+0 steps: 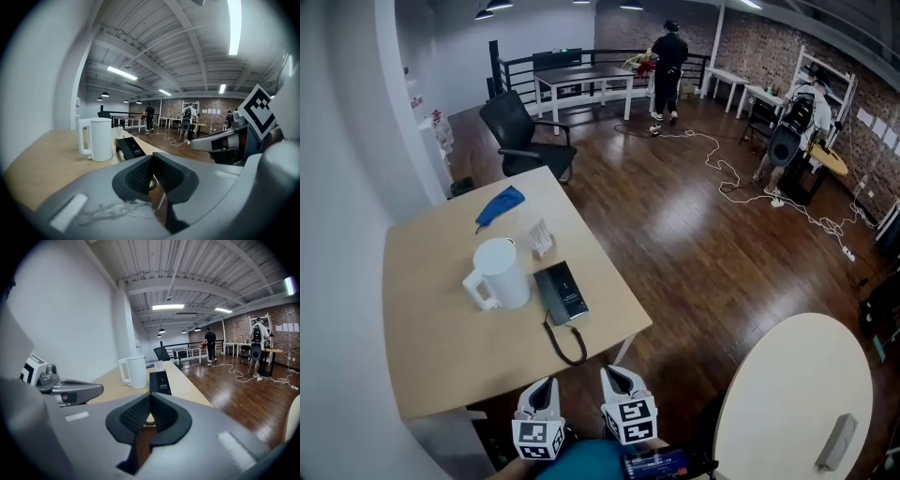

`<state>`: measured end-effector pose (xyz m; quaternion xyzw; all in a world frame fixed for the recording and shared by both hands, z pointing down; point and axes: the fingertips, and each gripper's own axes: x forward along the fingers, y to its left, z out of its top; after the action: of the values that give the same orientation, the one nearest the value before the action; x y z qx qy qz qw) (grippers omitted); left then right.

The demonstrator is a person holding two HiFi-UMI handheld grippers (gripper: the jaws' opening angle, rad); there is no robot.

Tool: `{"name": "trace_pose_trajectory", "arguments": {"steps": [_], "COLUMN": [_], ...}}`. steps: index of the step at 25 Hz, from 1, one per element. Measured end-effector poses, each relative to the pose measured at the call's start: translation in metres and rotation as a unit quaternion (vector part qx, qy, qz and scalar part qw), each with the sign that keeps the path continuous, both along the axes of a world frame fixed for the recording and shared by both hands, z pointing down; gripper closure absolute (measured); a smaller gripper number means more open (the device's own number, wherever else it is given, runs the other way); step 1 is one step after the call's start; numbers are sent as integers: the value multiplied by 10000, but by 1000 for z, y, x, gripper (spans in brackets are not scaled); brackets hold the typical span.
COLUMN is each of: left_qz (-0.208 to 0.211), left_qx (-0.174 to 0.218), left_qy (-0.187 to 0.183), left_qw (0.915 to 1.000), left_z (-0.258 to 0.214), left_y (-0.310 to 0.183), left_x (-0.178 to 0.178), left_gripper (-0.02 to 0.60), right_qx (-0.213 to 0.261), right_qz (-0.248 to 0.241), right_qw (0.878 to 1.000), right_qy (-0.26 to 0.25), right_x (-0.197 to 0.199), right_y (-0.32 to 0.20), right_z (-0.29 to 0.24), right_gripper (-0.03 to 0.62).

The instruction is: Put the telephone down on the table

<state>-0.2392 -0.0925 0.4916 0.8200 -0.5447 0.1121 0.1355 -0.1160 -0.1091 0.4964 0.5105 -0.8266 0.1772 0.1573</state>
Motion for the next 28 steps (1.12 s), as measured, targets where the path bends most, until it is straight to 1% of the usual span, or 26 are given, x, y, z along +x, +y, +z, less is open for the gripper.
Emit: {"name": "trace_pose_trajectory", "arguments": {"steps": [3, 6, 10, 13, 17, 21, 24, 28], "left_qz": [145, 182, -15, -183, -187, -102, -92, -16], "left_qx": [27, 57, -95, -38, 117, 278, 410, 566], "left_qy": [-48, -153, -362, -412, -371, -324, -259, -172], "left_qw": [9999, 9997, 9993, 9990, 9991, 9990, 9988, 9982], "left_z": [3, 10, 20, 16, 1, -11, -18, -24], "left_y": [12, 23, 42, 45, 42, 41, 38, 36], "left_x": [19, 33, 32, 29, 33, 31, 22, 15], "left_gripper": [565, 565, 565, 565, 565, 565, 565, 565], "right_qx": [136, 263, 281, 318, 474, 588, 667, 703], "right_qz": [-5, -176, -340, -441, -422, -224, -172, -236], "right_qw": [9999, 9995, 9988, 9984, 9979, 9980, 9976, 9970], "right_qy": [-21, -60, -190, -165, -91, 0, 74, 205], "right_x": [11, 14, 12, 14, 18, 24, 16, 2], "right_y": [9, 18, 29, 28, 30, 31, 35, 39], "right_z": [2, 10, 18, 20, 3, -11, -20, -20], "right_gripper": [600, 600, 602, 602, 602, 602, 602, 602]}}
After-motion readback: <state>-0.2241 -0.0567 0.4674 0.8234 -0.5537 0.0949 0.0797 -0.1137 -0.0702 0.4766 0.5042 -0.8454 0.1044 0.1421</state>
